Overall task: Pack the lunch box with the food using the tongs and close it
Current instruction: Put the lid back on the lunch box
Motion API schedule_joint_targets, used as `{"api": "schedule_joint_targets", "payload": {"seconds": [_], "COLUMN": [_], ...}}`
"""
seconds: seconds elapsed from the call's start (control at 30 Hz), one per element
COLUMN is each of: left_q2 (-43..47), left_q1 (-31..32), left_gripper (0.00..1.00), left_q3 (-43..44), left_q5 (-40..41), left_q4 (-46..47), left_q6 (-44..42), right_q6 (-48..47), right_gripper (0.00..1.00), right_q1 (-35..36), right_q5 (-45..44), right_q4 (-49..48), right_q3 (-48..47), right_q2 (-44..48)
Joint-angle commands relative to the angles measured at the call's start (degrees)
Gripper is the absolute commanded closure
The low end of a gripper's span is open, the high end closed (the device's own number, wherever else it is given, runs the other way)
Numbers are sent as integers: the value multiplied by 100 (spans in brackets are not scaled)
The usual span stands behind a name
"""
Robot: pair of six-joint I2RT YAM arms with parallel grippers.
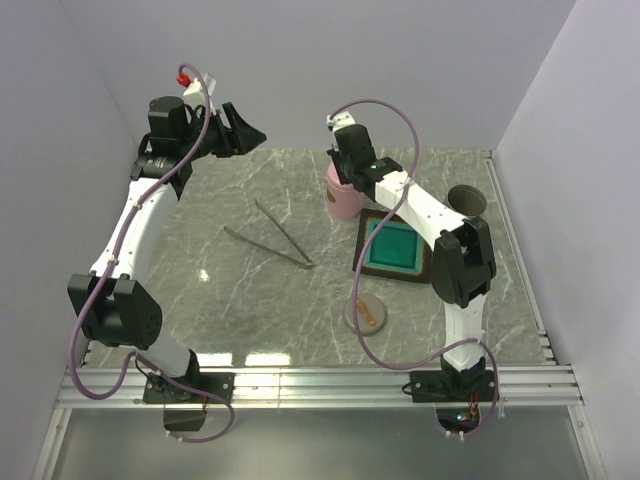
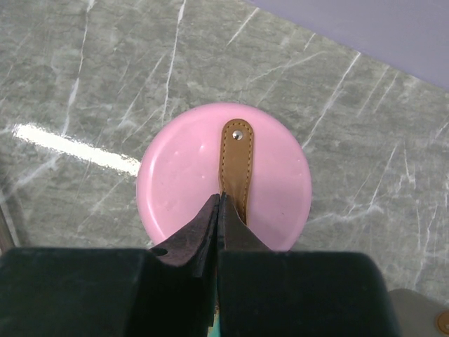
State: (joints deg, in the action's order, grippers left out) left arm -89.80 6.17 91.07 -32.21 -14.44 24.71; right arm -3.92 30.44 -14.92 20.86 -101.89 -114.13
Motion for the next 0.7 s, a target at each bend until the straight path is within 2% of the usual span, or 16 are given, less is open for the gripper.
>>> {"api": "schedule_joint_targets", "payload": {"seconds": [0.0,0.27,0.33,0.37,0.4,0.47,0.5,0.57,0.6,0.67], "left_q2": [244,244,270,287,314,340,384,428,437,446], "left_q1": [-20,-20,-20,-20,-20,-20,-20,-20,-20,-29], "left_gripper": [30,29,28,28,28,27,27,27,27,27], "left_q3": [-19,7,34,43,51,87,95,113,130,192], "left_q5": [-40,-75,-84,-93,-84,-84,-58,-40,-23,30], "left_q4": [160,82,38,-24,-42,-138,-182,-209,-278,-349], "left_q6": [-72,-98,-150,-177,-229,-282,-326,-370,-423,-476], "right_q6": [-82,14,111,189,225,304,322,366,383,384], "right_gripper": [100,100,90,82,70,61,52,45,36,30], "right_q1": [59,41,33,33,33,33,24,6,-11,-81], "right_q5": [59,208,235,270,314,375,402,455,481,621], "right_q4": [102,357,419,436,436,427,454,463,445,427], "right_q3": [-24,-120,-173,-226,-244,-331,-393,-534,-586,-718], "right_q2": [-145,-180,-128,-40,13,215,268,487,557,803]}}
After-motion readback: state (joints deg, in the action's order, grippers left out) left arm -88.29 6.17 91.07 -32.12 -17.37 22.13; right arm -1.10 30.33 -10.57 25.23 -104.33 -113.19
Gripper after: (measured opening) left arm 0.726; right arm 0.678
